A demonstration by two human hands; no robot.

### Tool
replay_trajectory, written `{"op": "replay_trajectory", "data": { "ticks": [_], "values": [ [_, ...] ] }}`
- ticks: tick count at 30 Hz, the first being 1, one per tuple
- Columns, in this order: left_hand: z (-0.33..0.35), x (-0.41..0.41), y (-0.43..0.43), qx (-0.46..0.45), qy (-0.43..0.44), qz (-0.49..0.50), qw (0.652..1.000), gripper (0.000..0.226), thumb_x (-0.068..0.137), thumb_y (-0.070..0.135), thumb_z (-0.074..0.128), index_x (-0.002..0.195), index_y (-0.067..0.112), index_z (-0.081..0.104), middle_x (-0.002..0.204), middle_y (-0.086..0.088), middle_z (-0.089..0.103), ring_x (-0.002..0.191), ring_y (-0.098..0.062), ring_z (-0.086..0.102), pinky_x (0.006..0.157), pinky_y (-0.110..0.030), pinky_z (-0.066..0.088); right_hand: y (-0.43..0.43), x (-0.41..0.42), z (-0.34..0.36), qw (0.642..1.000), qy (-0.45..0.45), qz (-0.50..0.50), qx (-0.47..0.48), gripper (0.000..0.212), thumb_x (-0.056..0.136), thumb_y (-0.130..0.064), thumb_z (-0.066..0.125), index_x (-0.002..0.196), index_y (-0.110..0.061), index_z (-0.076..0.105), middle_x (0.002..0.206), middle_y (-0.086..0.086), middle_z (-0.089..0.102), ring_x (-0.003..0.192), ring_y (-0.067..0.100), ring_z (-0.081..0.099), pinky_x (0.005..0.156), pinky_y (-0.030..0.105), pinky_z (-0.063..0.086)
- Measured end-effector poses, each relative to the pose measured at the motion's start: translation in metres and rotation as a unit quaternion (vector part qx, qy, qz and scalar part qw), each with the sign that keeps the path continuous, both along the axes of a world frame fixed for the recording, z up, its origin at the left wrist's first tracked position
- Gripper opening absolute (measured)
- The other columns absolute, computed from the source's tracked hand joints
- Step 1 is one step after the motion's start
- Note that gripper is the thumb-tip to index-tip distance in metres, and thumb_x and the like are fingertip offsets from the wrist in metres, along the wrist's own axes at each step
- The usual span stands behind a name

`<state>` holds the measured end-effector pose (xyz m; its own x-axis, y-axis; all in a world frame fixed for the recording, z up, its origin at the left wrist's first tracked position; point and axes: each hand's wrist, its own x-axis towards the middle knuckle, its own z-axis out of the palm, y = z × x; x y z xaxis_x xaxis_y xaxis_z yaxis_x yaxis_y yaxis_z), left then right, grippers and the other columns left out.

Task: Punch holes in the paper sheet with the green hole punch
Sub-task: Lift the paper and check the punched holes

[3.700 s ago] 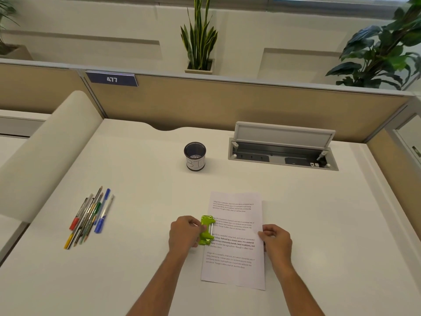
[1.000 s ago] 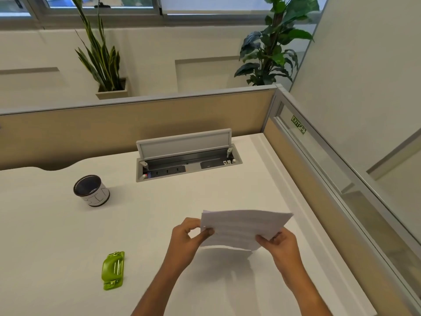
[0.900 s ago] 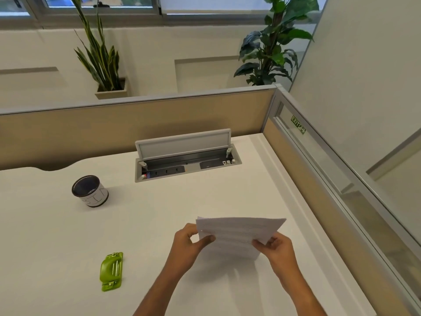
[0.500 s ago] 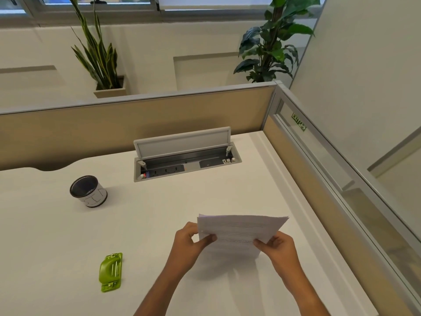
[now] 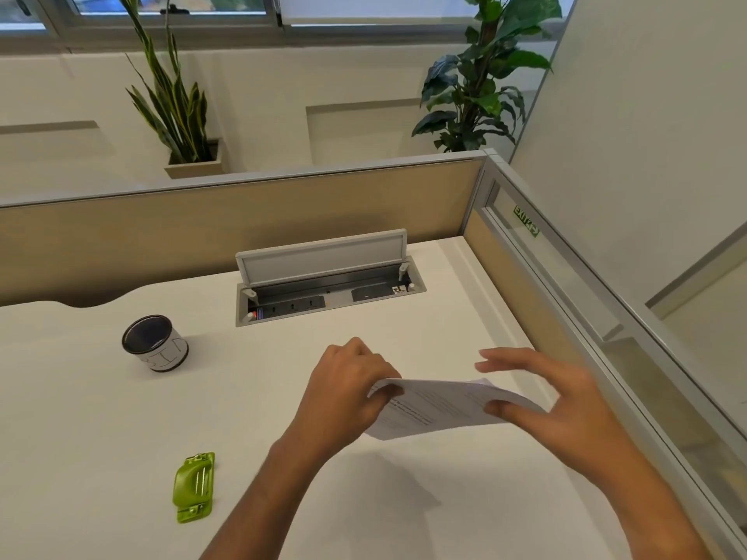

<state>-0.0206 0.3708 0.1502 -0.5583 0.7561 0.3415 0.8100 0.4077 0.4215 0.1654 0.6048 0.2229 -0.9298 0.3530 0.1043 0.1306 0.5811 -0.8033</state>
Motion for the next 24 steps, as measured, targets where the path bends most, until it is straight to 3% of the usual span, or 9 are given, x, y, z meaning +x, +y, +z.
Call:
{"op": "replay_trajectory", "data": {
  "ticks": [2,5,8,10,13,16,18,20,24],
  "values": [
    [0.007,0.004,0.009,-0.016,0.043,-0.026,0.999,0.018,0.09,0.042,0.074,0.106,0.04,0.083,0.1,0.021,0.082,0.092,-0.008,0.061,0.081,-0.028,0.05,-0.002,-0.006,-0.011,0.998,-0.035,0.022,-0.037,0.046,0.09,-0.005,0.084,0.118,-0.042,0.079,0.111,-0.021,0.081,0.114,0.002,0.071,0.087,0.009,0.053],
    [0.012,0.002,0.013,-0.037,0.027,-0.043,0.998,0.022,0.094,0.05,0.07,0.111,0.04,0.082,0.105,0.02,0.082,0.096,-0.008,0.063,0.09,-0.033,0.051,-0.001,-0.007,-0.037,0.996,-0.032,-0.002,-0.084,0.03,0.095,-0.002,0.078,0.093,-0.031,0.085,0.089,-0.01,0.081,0.081,0.008,0.072,0.07,0.015,0.05],
    [0.012,-0.02,-0.006,-0.068,-0.089,-0.024,0.993,0.031,0.088,0.061,0.075,0.11,0.04,0.08,0.105,0.024,0.081,0.096,-0.001,0.067,0.092,-0.03,0.051,0.002,-0.003,-0.052,0.987,-0.013,-0.063,-0.148,0.02,0.091,-0.01,0.084,0.094,-0.031,0.086,0.086,-0.004,0.083,0.078,0.01,0.076,0.066,0.019,0.057],
    [0.007,-0.038,-0.028,-0.068,-0.223,0.002,0.972,0.027,0.084,0.056,0.083,0.104,0.038,0.083,0.102,0.023,0.082,0.096,0.002,0.072,0.087,-0.028,0.057,0.005,0.0,-0.059,0.975,-0.002,-0.096,-0.199,0.015,0.084,-0.022,0.09,0.095,-0.033,0.086,0.088,-0.002,0.085,0.079,0.01,0.08,0.065,0.021,0.06],
    [-0.008,-0.05,-0.046,0.014,-0.399,0.032,0.916,0.012,0.087,0.036,0.091,0.095,0.029,0.086,0.098,0.014,0.084,0.096,-0.007,0.077,0.082,-0.03,0.065,0.012,0.005,-0.07,0.96,0.011,-0.138,-0.245,0.019,0.081,-0.02,0.092,0.095,-0.031,0.087,0.09,0.002,0.085,0.082,0.018,0.081,0.064,0.024,0.063],
    [-0.022,-0.042,-0.045,0.103,-0.479,0.03,0.871,0.011,0.086,0.026,0.092,0.095,0.02,0.087,0.1,0.0,0.086,0.096,-0.017,0.081,0.078,-0.026,0.065,0.014,0.006,-0.076,0.947,0.035,-0.156,-0.277,0.022,0.074,-0.022,0.09,0.095,-0.028,0.086,0.09,0.006,0.085,0.081,0.018,0.081,0.064,0.026,0.063],
    [-0.029,-0.034,-0.04,0.156,-0.491,0.039,0.856,0.012,0.087,0.015,0.091,0.097,0.02,0.089,0.104,-0.002,0.087,0.098,-0.02,0.083,0.081,-0.025,0.065,0.016,0.006,-0.081,0.943,0.042,-0.164,-0.288,0.027,0.069,-0.027,0.09,0.096,-0.023,0.086,0.091,0.008,0.084,0.082,0.02,0.081,0.066,0.028,0.062],
    [-0.036,-0.027,-0.033,0.184,-0.462,0.049,0.866,0.015,0.086,0.014,0.091,0.096,0.025,0.09,0.102,0.0,0.087,0.097,-0.017,0.082,0.083,-0.023,0.064,0.02,0.007,-0.088,0.94,0.039,-0.173,-0.29,0.03,0.069,-0.028,0.09,0.099,-0.022,0.085,0.092,0.01,0.084,0.083,0.021,0.08,0.072,0.032,0.061],
    [-0.053,-0.012,-0.026,0.208,-0.423,0.083,0.878,0.02,0.076,0.043,0.089,0.088,0.027,0.089,0.09,-0.003,0.083,0.089,-0.019,0.078,0.082,-0.03,0.059,0.023,0.014,-0.108,0.933,0.026,-0.187,-0.308,0.035,0.067,-0.027,0.098,0.1,-0.023,0.085,0.093,0.009,0.084,0.084,0.022,0.08,0.076,0.036,0.059]
  ]
}}
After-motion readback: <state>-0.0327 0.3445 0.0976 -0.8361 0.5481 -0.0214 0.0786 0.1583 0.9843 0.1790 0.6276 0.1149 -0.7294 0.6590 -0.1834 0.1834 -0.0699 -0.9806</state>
